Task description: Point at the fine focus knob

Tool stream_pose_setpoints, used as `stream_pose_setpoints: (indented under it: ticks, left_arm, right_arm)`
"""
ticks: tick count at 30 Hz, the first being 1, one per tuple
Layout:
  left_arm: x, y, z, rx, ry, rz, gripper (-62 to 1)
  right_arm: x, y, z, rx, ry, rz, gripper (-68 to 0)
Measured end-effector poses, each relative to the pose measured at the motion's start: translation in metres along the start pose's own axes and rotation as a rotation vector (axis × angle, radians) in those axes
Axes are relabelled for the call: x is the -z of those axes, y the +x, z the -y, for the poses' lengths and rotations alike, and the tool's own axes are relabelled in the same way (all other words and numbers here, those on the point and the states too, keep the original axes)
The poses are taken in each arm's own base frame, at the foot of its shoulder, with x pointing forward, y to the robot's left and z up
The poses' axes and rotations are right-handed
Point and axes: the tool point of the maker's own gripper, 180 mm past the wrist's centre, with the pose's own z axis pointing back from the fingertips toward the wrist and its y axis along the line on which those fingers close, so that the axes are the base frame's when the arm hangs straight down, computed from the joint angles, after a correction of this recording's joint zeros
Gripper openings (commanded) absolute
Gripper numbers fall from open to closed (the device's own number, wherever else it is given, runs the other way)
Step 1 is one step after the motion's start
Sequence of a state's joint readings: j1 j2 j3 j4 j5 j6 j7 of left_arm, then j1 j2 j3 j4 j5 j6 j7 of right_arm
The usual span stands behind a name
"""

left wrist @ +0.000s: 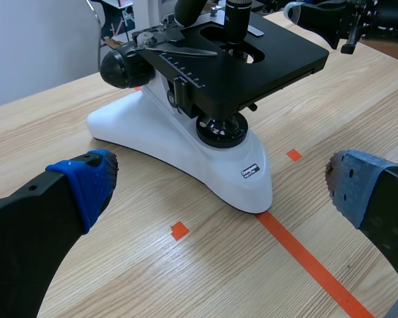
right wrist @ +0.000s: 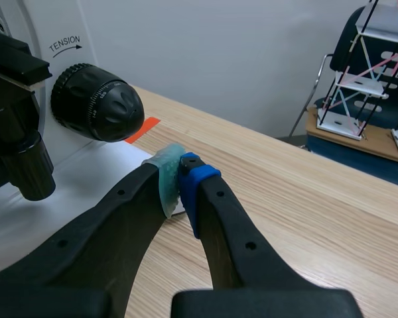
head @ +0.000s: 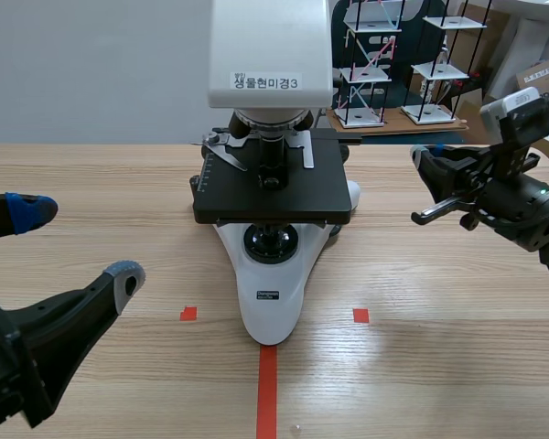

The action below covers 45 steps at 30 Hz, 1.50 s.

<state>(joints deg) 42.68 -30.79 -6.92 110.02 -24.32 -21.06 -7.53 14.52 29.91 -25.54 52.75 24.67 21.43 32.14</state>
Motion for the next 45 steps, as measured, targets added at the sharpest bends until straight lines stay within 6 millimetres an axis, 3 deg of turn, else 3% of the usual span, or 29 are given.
stream_pose_setpoints:
  ticks: [14,45]
  left_arm:
    - [0.000,0.000,0.000,0.000,0.000,0.000,1.4]
    - [0.000,0.000,0.000,0.000,0.000,0.000,1.4]
  right_arm:
    - [0.002,-0.009,-0.014,0.002,0.038,-0.023,-66.9]
    - [0.002,-0.009,-0.014,0.002,0.038,-0.023,-66.9]
